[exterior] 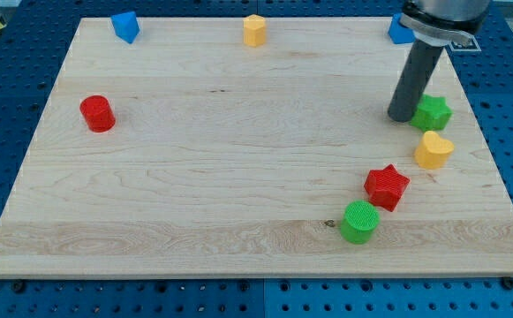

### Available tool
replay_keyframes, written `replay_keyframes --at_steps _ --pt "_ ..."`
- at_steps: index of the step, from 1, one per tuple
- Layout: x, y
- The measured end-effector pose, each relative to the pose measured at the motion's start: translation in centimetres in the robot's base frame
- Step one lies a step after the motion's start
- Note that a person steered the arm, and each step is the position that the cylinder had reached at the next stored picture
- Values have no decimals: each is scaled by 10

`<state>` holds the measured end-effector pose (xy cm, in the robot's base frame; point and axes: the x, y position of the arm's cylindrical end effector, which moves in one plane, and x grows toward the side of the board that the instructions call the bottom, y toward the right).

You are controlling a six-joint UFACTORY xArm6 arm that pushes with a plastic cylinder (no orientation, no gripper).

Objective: Push green star to the center right

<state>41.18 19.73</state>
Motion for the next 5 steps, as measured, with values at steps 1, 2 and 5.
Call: replay_keyframes --at_steps 1,2,5 --pt "27 -8" --pt "27 -5" --pt "20 53"
